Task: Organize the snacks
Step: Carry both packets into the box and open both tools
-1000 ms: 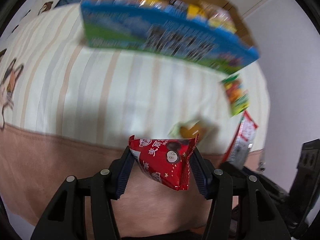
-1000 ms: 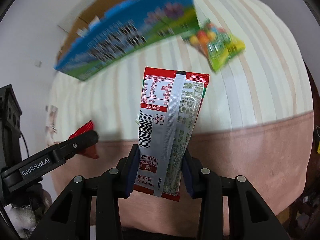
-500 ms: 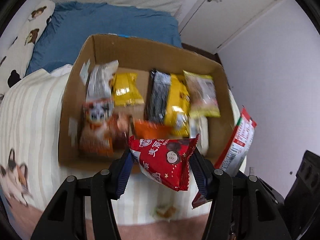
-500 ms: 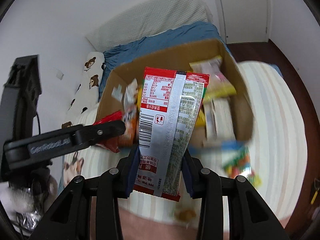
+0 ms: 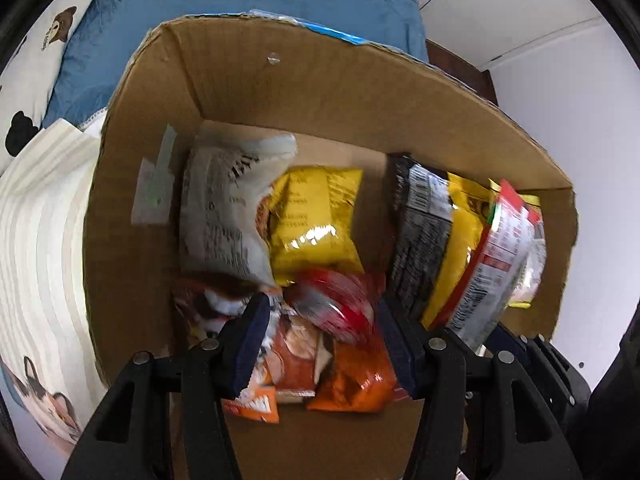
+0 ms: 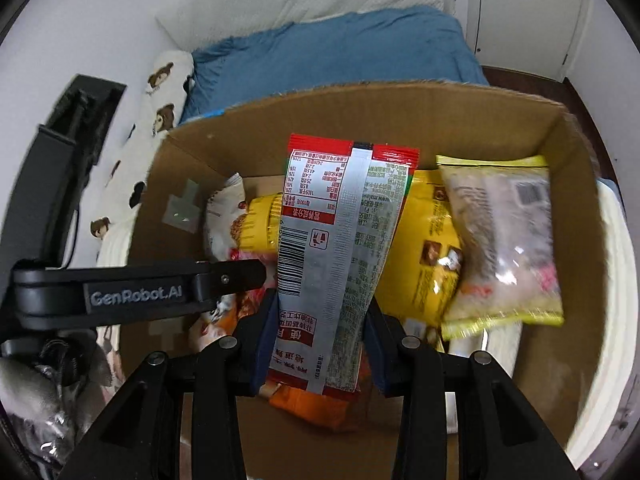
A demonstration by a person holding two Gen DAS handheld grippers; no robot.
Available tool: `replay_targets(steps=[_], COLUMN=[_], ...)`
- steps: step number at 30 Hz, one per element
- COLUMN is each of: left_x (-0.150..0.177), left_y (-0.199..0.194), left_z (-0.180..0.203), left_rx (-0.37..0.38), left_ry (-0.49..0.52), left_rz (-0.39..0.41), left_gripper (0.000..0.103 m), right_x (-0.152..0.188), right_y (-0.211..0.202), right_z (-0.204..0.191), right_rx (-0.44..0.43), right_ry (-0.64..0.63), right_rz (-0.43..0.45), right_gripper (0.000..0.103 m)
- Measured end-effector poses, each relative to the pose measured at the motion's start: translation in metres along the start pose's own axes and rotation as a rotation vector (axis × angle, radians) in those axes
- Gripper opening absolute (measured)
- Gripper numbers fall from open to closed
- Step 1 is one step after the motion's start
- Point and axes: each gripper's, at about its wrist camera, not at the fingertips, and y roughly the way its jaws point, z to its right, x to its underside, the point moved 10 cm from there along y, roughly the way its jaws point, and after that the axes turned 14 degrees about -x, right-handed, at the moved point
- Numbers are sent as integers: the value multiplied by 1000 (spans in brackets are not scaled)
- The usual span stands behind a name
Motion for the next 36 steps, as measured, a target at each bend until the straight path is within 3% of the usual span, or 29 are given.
replay_targets(steps=[4,7,10,13,14,16,20,28,36], left_x=[-3,-5,-11,-10,-9,-6,2,40,86], left_y=[6,5,1,-6,-9,-18,-31,-55,-93], left_z=[-3,-6,-10,-11,-12,-12,-12,-10,-15], left_rx=[-6,-5,-20,-37,-49,-72,-123,-132,-198], left_ry=[-6,-22,-23,-22,-22,-15,16,4,3], left_rz=[-1,11,35,62,72,99,168,297,489], left_gripper=[53,56,68,73,88,98,98,98,98], right_x=[-3,-7,-11,-8,-7,0,9,32,62], right_y=[20,22,16,8,4,-7,-31,-72,-118], right_z=[5,12,20,29,31,29,33,40,10], right_rx=[0,23,39,56,61,74,118,183,228], right_ry=[12,21,28,40,46,49,39,29,-38], right_rz=[-67,-74,-59,-47,-39,-23,15,97,214], right_gripper=[49,91,92,93,93,94,97,98,98])
